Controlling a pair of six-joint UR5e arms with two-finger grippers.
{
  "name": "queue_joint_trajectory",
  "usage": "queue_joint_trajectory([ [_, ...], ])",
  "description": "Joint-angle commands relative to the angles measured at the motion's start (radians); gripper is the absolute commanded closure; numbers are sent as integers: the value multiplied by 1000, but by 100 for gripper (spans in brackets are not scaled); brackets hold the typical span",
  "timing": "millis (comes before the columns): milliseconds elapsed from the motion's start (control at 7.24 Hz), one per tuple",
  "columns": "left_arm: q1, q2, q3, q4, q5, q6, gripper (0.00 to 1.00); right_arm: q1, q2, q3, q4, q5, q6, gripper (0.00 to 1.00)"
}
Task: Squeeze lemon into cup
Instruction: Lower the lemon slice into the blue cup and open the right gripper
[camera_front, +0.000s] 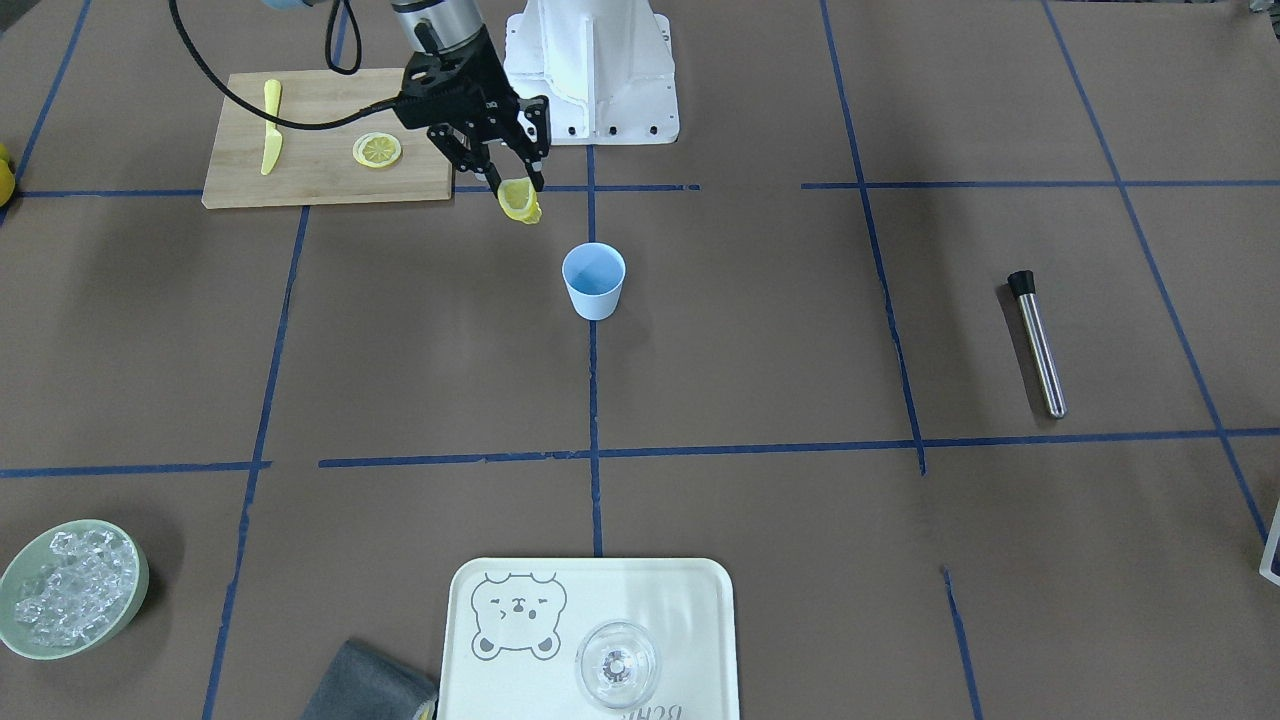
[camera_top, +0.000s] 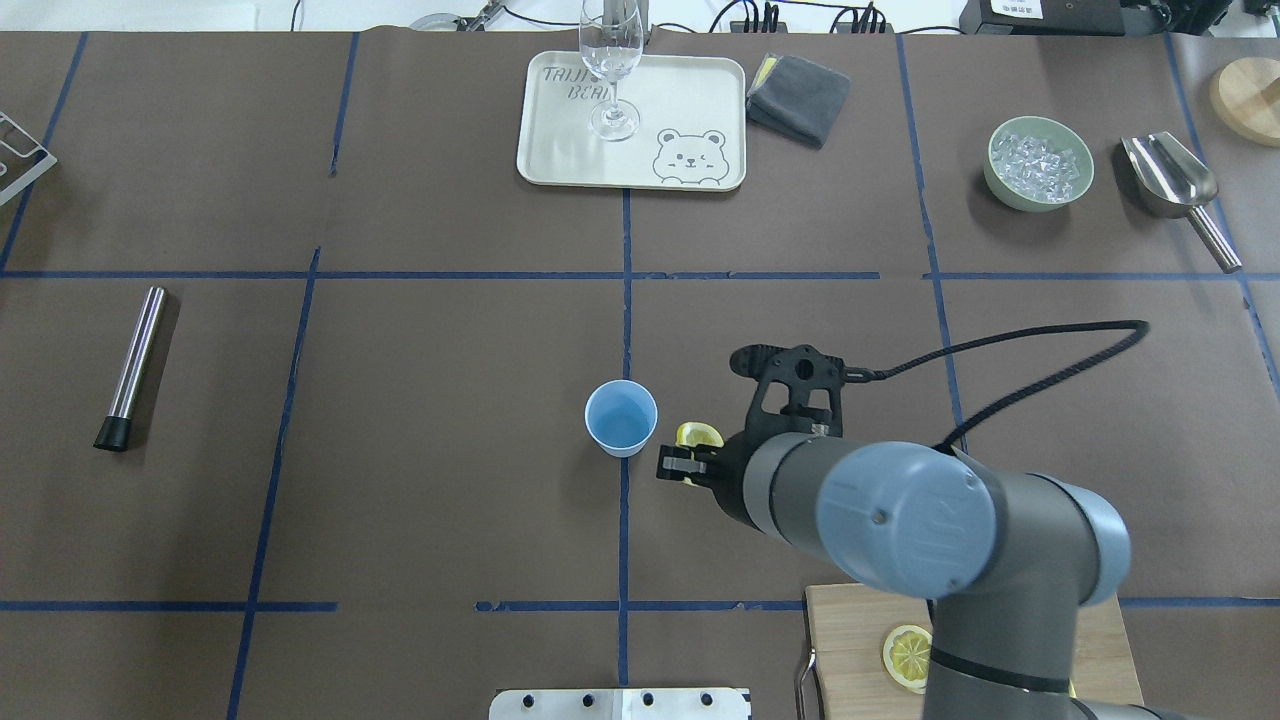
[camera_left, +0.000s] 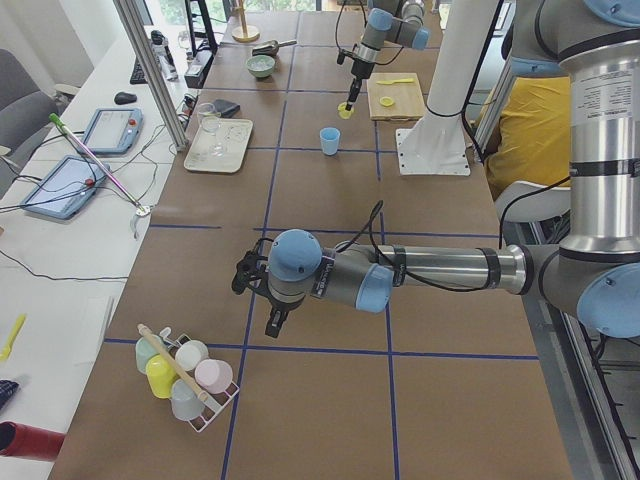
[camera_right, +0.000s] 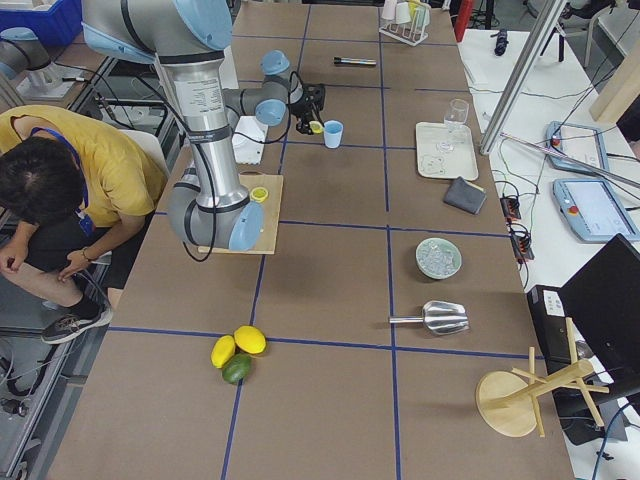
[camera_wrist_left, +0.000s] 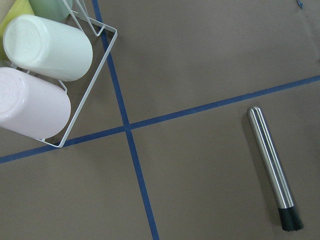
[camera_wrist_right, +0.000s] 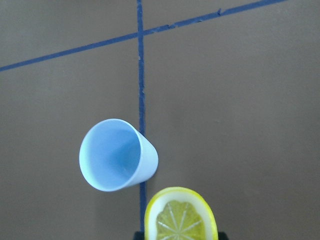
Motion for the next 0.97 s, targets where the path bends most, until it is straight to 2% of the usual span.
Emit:
queue_joint_trajectory([
  [0, 0, 0, 0, 0, -2, 0, 0, 37, 160, -163, -16, 13, 2, 47],
  [138, 0, 0, 0, 0, -2, 0, 0, 40, 198, -203, -16, 13, 8, 47],
  [552, 0, 0, -1, 0, -2, 0, 0, 40, 199, -229, -15, 13, 8, 45],
  [690, 0, 0, -1, 0, -2, 0, 0, 39, 199, -231, -16, 13, 7, 25],
  [828, 0, 0, 0, 0, -2, 0, 0, 39, 200, -238, -16, 13, 8, 20],
])
